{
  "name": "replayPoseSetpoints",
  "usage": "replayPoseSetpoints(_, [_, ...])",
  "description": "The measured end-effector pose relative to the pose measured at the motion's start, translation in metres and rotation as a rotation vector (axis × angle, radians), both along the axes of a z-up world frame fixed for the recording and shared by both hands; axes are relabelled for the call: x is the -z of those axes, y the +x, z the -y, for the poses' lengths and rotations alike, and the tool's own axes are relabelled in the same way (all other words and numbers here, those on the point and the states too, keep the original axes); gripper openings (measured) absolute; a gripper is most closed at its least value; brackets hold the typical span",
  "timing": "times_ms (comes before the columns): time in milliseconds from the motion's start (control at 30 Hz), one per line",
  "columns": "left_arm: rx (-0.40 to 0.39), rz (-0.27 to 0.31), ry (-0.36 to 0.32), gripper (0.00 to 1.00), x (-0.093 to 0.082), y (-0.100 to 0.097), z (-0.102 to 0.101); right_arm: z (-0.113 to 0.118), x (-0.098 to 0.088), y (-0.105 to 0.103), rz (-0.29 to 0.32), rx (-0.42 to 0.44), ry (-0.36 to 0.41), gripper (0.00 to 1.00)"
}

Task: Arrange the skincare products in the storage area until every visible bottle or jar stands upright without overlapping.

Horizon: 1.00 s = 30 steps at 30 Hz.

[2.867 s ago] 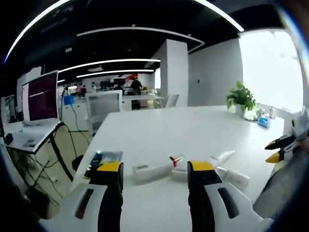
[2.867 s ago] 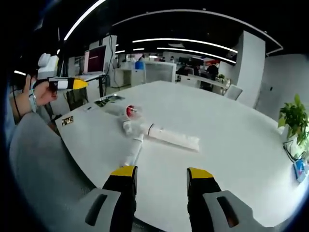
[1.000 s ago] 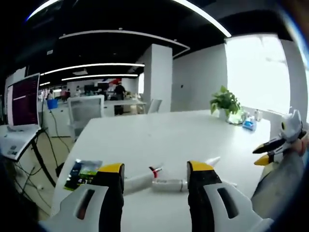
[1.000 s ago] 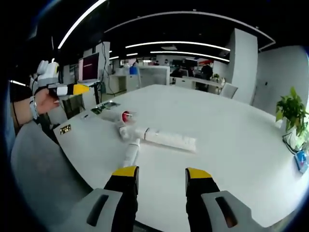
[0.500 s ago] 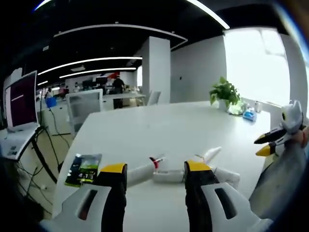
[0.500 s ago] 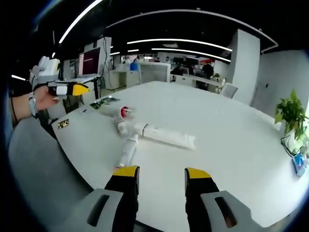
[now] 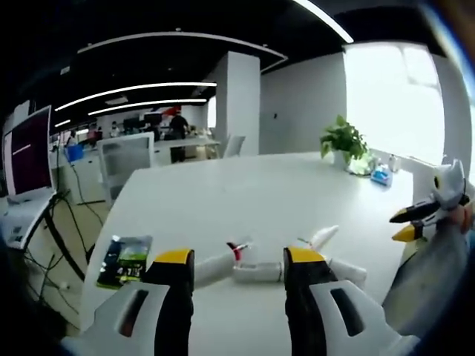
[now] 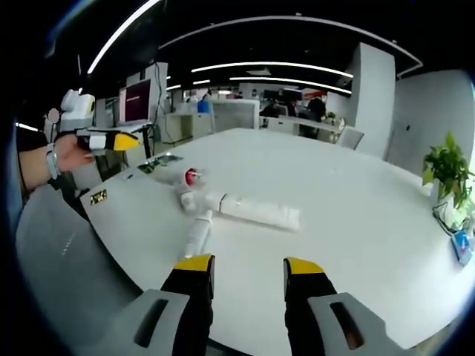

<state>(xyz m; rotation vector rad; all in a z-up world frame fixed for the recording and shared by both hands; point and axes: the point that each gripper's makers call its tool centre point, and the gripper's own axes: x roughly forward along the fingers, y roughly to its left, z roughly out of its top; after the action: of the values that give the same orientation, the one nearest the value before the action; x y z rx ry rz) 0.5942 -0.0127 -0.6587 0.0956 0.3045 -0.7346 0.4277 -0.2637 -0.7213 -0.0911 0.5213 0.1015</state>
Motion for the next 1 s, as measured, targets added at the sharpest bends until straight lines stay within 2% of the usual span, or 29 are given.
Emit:
replayPoseSetpoints(133, [0.010, -0.019, 0.015, 0.43, 0.002, 0.007, 0.006, 0.002, 0.000, 0.000, 0.000, 0.008, -0.003, 0.35])
replayPoseSetpoints(367, [0.094, -0.035, 0.080, 0.41, 0.012, 0.013, 0.042, 0.002, 0.003, 0.000, -0.012, 0.010, -0.001, 0.35])
replayPoseSetpoints(533, [0.163, -0.052, 0.103, 0.40, 0.018, 0.013, 0.062, 0.001, 0.004, -0.001, -0.019, 0.006, 0.007, 0.35])
replayPoseSetpoints(833, [0.290, -0.057, 0.197, 0.37, 0.033, 0.013, 0.091, 0.000, 0.006, -0.001, -0.036, -0.002, 0.001, 0.34])
replayPoseSetpoints(1000, [0.363, -0.059, 0.276, 0.36, 0.046, 0.014, 0.107, -0.001, 0.007, -0.002, -0.043, -0.007, -0.003, 0.34])
